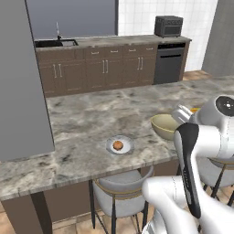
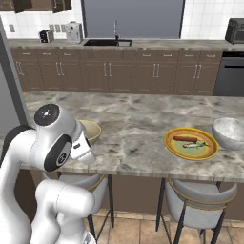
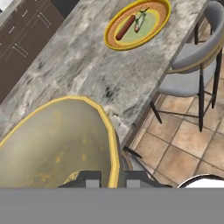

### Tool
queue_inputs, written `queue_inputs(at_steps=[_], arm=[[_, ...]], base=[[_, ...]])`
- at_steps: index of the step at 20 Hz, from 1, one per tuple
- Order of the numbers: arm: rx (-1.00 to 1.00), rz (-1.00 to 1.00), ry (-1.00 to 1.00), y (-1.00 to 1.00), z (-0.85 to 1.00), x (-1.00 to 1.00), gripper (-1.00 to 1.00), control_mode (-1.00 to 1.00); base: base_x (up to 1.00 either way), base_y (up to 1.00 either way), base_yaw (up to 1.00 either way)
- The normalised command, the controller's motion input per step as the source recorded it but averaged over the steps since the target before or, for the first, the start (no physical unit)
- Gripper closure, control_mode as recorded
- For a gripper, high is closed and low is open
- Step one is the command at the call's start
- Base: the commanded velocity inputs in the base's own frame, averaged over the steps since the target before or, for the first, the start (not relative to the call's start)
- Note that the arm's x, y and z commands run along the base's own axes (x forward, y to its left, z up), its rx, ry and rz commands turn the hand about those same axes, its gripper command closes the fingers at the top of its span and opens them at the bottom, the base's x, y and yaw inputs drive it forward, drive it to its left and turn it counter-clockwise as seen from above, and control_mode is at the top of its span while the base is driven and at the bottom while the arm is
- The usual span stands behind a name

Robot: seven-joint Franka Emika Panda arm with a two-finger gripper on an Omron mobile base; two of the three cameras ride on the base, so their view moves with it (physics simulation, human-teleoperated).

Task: Take the smaller bowl and place it next to the appetizer plate on the dining counter , and place the larger bowl next to the plate with cooked food.

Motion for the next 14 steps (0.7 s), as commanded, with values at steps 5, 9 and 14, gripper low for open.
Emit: queue_inputs(at_steps=[5, 9, 14], arm=[[0.00, 0.00, 0.00, -0.06, -0.21, 0.13, 1.00, -1.00], [0.00, 0.00, 0.00, -0.10, -0.18, 0.15, 1.00, -1.00], [0.00, 0.00, 0.00, -0.02, -0.20, 0.21, 1.00, -1.00]], base=[[0.00, 0.00, 0.00], [0.00, 0.00, 0.00], [0.00, 0.00, 0.00]])
